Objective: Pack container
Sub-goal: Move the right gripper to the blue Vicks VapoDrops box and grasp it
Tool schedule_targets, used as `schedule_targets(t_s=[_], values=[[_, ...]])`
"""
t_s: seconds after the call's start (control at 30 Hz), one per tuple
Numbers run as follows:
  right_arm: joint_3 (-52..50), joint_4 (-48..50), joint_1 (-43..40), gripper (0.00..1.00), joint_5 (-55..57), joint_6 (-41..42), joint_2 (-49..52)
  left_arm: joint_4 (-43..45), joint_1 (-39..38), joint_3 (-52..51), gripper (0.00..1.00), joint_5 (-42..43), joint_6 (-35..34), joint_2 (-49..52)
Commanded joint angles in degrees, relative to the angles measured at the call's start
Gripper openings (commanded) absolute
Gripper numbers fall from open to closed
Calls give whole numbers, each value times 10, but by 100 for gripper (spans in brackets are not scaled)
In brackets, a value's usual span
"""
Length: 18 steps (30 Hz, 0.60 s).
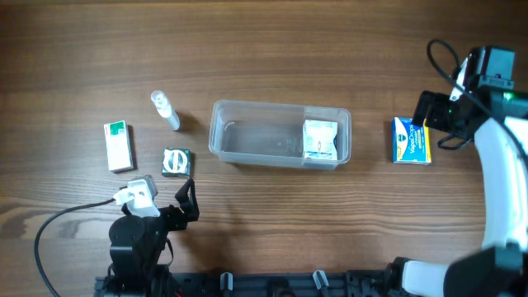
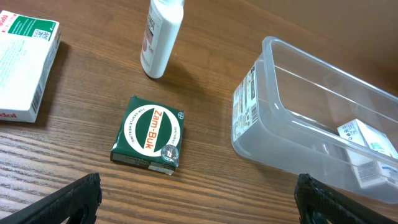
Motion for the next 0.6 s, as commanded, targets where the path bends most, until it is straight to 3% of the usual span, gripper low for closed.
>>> schedule_targets(t_s=[0.0, 0.2, 0.57], values=[[-9, -6, -8, 100, -27, -47, 69, 2, 3, -2, 100, 7, -3, -3], [-9, 5, -5, 99, -52, -84, 166, 2, 3, -2, 100, 7, -3, -3], [-10, 43, 6, 99, 5, -95, 236, 2, 3, -2, 100, 7, -3, -3]])
